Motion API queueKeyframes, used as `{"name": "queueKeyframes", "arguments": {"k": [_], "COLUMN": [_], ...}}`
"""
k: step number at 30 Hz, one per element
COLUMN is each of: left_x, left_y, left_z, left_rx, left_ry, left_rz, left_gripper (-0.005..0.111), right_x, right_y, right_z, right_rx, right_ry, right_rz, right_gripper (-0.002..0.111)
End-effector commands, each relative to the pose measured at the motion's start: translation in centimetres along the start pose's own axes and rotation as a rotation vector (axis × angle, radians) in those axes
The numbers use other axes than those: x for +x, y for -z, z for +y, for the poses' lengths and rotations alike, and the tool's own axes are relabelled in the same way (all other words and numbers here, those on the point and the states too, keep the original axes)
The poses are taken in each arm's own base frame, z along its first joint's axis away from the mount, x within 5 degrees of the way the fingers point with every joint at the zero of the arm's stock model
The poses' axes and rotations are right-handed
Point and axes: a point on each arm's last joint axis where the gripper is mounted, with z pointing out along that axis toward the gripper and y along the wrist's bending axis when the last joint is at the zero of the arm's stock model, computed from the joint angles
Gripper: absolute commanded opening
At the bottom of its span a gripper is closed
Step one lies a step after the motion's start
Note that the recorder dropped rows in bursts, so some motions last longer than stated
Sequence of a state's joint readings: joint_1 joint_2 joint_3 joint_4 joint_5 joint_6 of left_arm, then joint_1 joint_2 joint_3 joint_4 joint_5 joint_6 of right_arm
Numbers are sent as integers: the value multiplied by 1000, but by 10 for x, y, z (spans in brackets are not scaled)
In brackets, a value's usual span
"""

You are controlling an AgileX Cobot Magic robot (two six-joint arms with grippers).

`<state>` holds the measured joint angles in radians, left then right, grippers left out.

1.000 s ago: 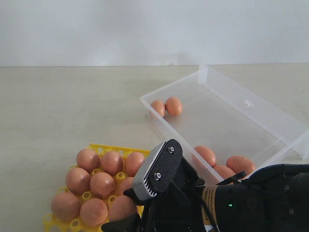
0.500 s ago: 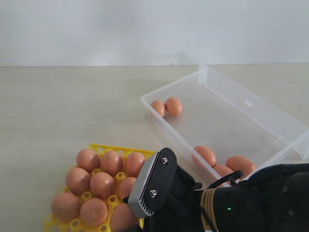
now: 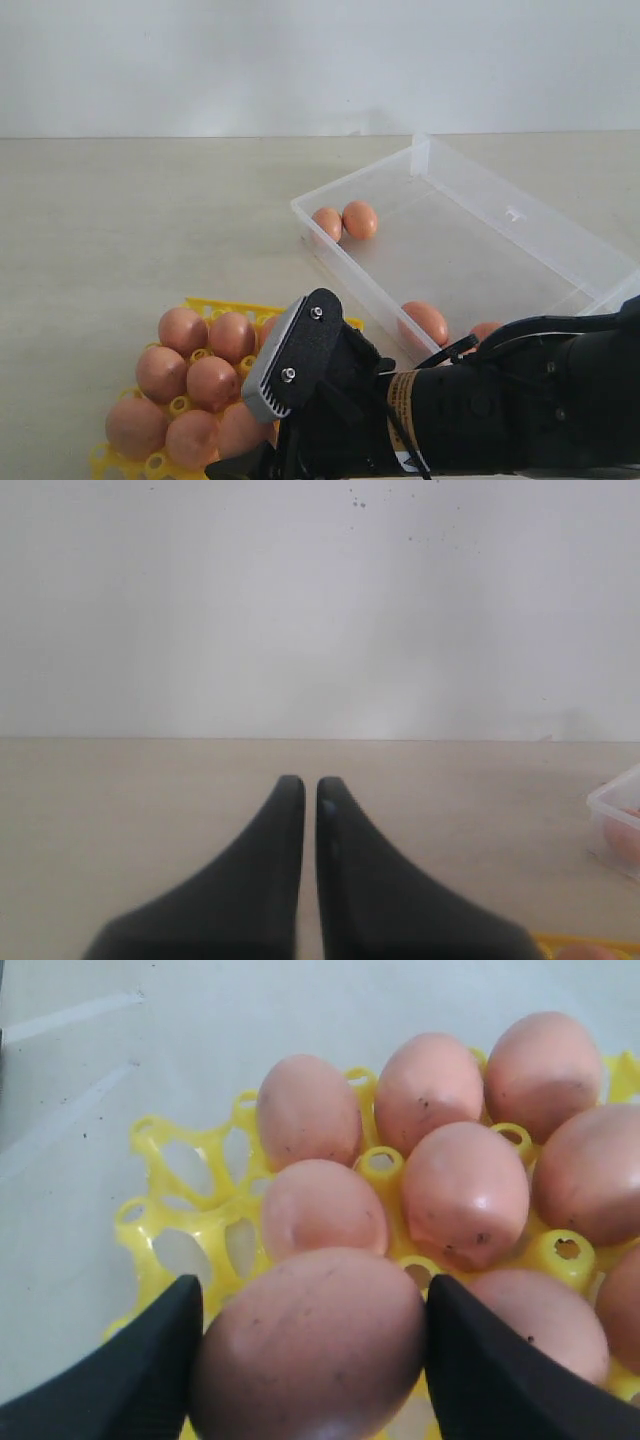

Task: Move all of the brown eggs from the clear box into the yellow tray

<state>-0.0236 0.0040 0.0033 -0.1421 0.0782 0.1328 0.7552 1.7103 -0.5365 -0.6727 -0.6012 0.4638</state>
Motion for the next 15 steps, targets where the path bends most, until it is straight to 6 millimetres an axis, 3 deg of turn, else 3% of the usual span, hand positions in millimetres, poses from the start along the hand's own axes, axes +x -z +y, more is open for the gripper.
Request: {"name": "queueKeyframes", "arguments": {"k": [1, 9, 15], "left_x": [-2, -2, -2], "left_y": [0, 0, 0], "left_z": [0, 0, 0], "left_rx": [-1, -1, -1], "left_ry": [10, 10, 10], "left_rz": [-10, -10, -10], "left_gripper": [4, 4, 4], "right_x": [0, 0, 5], "right_y": [0, 0, 0], "right_z": [0, 1, -2], "right_rx": [-4, -12, 19], "right_ry": [10, 22, 23], "right_rz": [6, 10, 69], "right_gripper": [0, 3, 26]}}
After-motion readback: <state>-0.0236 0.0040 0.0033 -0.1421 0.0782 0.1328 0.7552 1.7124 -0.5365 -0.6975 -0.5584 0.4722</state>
